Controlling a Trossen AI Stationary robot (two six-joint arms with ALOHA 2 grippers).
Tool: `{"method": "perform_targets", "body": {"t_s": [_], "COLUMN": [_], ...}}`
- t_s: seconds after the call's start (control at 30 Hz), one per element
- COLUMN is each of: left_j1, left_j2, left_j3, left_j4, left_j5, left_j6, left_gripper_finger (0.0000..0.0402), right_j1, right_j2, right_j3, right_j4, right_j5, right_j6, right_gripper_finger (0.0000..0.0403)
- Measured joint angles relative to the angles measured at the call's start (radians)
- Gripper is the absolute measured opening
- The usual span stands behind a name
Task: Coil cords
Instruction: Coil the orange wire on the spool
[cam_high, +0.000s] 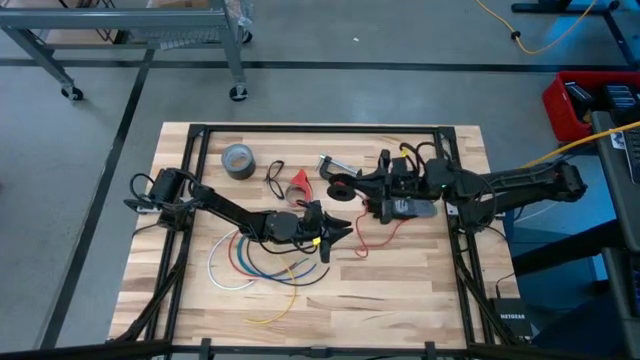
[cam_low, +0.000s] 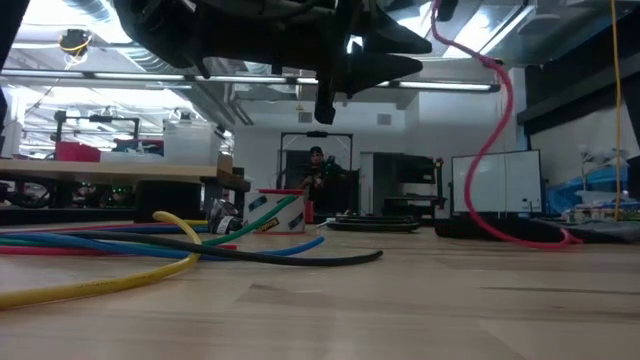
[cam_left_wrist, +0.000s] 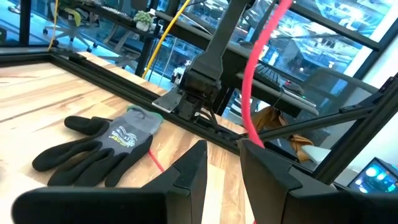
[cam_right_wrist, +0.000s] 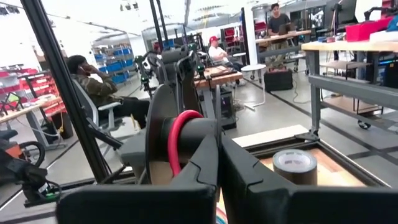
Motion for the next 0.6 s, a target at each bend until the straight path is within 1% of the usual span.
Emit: {"method": "perform_targets", "body": {"t_s": [0.17, 0.6], "left_j1": [-0.003, -0.011], "left_j2": [0.000, 0.000], "left_j3": [0.000, 0.000], "left_j4": [-0.003, 0.001], "left_j5": [0.015, 0.023], "left_j6": [-0.006, -0.026], "left_gripper_finger": [0.0088, 0.0088], "right_j1": [0.000, 0.000], "right_j2": [0.030, 0.031], "right_j3": [0.000, 0.000], "right_j4": [0.020, 0.054], "right_j5": [0.000, 0.001], "right_j6": [0.000, -0.019], "right_gripper_finger": [0.0005, 0.0005]}}
